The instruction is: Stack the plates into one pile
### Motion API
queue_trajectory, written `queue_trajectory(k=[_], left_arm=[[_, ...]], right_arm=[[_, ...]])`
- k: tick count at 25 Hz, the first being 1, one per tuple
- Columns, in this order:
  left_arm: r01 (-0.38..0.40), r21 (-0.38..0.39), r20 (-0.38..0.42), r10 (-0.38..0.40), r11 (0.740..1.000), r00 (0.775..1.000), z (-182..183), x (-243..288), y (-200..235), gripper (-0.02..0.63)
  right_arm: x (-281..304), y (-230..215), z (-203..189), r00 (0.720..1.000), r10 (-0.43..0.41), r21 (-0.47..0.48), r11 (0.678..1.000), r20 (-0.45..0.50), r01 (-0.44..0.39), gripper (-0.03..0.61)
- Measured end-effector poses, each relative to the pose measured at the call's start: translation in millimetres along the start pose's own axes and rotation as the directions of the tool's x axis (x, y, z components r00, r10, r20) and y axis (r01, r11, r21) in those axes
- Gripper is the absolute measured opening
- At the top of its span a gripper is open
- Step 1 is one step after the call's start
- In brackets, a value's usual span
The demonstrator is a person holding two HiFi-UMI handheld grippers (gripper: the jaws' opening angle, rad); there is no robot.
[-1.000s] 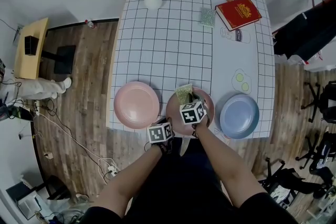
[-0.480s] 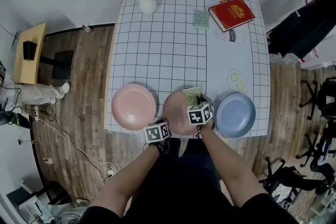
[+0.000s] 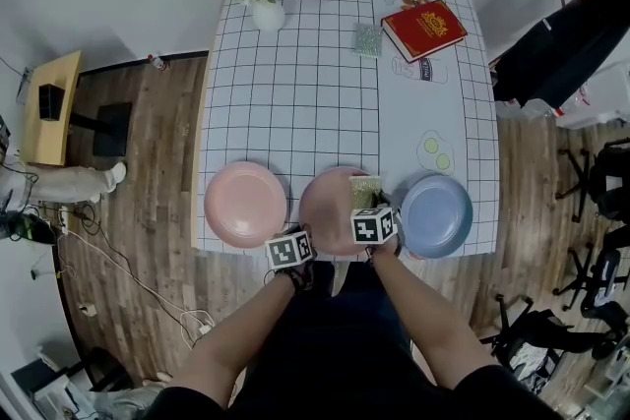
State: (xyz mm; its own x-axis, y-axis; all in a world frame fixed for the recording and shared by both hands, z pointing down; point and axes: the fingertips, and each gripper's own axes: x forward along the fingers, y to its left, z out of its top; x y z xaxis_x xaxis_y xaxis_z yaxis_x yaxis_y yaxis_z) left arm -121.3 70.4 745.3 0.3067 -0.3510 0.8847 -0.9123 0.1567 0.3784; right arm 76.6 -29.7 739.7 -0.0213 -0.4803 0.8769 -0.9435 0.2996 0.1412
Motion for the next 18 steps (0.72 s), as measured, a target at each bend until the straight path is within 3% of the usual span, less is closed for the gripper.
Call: queue_trajectory(k=[18], left_arm=[[0.005,0.015,-0.004,-0.005,1.000,1.000,-0.3,-0.8,-1.8,0.037]], right_arm=[[2.6,0.1,2.0,1.000,0.009,0.044,0.999,0.004,-0.009,0.055]])
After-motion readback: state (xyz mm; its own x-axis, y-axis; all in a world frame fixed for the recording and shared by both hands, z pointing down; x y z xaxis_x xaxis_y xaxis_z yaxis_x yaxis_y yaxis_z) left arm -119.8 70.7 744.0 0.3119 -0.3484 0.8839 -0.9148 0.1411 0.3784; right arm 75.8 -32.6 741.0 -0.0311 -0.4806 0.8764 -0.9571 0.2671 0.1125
